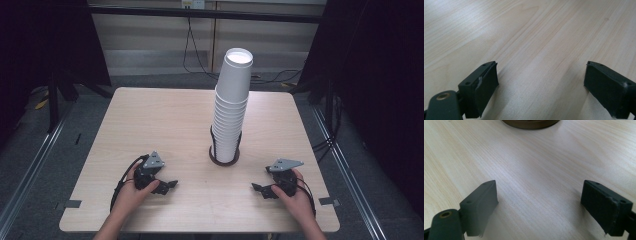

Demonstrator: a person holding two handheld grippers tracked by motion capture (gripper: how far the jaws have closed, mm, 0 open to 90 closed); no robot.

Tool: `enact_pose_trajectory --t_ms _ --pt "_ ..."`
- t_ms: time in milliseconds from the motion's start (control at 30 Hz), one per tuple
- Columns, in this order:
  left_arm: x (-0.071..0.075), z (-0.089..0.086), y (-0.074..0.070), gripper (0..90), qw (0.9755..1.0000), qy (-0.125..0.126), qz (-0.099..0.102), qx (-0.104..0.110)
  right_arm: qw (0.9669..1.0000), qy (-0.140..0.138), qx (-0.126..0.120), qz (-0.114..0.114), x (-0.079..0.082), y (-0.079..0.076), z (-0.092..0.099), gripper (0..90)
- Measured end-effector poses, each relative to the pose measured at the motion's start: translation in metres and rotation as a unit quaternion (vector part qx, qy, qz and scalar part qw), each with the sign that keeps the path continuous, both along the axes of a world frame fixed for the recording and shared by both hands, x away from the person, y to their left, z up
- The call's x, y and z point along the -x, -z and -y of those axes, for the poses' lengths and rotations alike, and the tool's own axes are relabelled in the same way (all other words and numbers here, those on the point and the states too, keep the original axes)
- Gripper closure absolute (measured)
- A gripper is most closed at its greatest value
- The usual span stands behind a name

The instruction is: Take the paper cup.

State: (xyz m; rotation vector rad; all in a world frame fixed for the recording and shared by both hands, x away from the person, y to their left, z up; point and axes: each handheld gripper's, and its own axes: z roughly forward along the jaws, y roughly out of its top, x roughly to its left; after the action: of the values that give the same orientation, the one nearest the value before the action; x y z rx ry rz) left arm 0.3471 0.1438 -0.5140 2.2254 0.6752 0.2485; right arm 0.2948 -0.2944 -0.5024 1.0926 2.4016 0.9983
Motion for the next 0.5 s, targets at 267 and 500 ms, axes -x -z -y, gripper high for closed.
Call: enact_pose_trajectory --t_ms 267,500 --pt "0.0019 0.0006 0.0004 12.1 1.0000 -0.001 -0.001 0.005 1.0000 -0.001 0.000 0.000 -0.0001 -0.0001 0.0001 13.2" --pt "0.0049 -0.0020 -0.0029 12.4 0.9999 -0.001 -0.015 -0.001 0.9999 0.011 -0.004 -0.007 -0.0022 -0.0008 -0.0029 13.0"
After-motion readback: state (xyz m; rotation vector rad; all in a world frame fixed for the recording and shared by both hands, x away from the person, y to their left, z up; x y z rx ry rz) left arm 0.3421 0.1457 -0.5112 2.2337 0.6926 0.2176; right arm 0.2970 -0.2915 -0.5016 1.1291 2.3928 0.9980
